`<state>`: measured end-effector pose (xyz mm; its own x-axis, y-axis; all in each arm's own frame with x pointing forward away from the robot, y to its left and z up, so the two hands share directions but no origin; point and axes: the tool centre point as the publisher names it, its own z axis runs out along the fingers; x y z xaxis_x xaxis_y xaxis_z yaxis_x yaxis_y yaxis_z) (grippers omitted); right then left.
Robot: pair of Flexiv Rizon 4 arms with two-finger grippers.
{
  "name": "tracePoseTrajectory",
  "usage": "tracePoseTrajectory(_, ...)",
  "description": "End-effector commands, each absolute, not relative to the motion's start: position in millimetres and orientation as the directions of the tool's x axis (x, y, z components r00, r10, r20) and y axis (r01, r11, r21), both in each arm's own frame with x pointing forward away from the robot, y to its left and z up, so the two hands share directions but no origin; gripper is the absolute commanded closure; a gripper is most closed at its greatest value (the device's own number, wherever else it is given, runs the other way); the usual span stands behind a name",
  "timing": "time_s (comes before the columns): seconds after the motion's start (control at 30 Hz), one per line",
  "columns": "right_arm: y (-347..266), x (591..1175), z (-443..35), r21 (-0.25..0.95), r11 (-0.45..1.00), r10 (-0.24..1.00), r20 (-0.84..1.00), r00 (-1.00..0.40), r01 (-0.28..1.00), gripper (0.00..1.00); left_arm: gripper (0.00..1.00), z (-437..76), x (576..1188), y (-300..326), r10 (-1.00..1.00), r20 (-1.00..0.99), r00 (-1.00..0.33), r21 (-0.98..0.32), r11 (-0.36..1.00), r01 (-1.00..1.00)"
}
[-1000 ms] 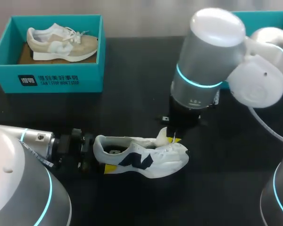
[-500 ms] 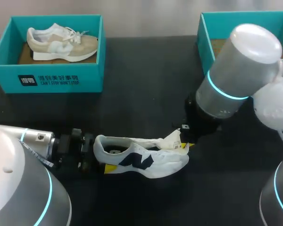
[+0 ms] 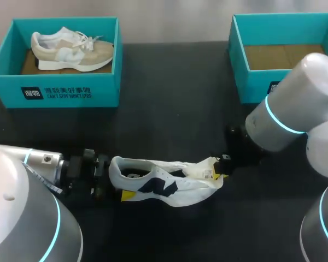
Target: Take the shoe out of the shoebox, open the shoe tongue, remove and reinsert the insole, then place the shoe into the shoebox
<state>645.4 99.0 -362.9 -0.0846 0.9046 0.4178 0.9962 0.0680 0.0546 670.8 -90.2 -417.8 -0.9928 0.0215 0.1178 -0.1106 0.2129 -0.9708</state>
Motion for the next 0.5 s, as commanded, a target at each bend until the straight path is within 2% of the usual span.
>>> tracePoseTrajectory(0.03, 90.2, 648.7, -377.3, 0.054, 0.064, 0.863, 0.499, -0.082, 0.996, 1.0, 1.0, -423.2, 671.8, -90.0, 0.019, 0.118, -0.993, -0.971, 0.213, -0.112)
tracePoseTrajectory(0.33, 80.5, 654.9, -388.1, 0.054, -0.022, 0.873, 0.487, -0.007, 0.998, 1.0, 1.0, -423.2, 671.8, -90.0, 0.019, 0.118, -0.993, -0.971, 0.213, -0.112)
tracePoseTrajectory(0.37, 79.3, 655.2, -389.6, 0.051, -0.029, 0.878, 0.479, 0.001, 0.998, 0.81, 1.0, -423.2, 671.8, -90.0, 0.019, 0.118, -0.993, -0.971, 0.213, -0.112)
tracePoseTrajectory(0.43, 77.4, 655.5, -391.5, 0.043, -0.036, 0.887, 0.461, 0.012, 0.998, 0.63, 1.0, -423.2, 671.8, -90.0, 0.019, 0.118, -0.993, -0.971, 0.213, -0.112)
tracePoseTrajectory(0.5, 75.1, 655.0, -390.7, 0.045, -0.043, 0.895, 0.446, 0.018, 0.998, 0.61, 1.0, -423.2, 671.8, -90.0, 0.019, 0.118, -0.993, -0.971, 0.213, -0.112)
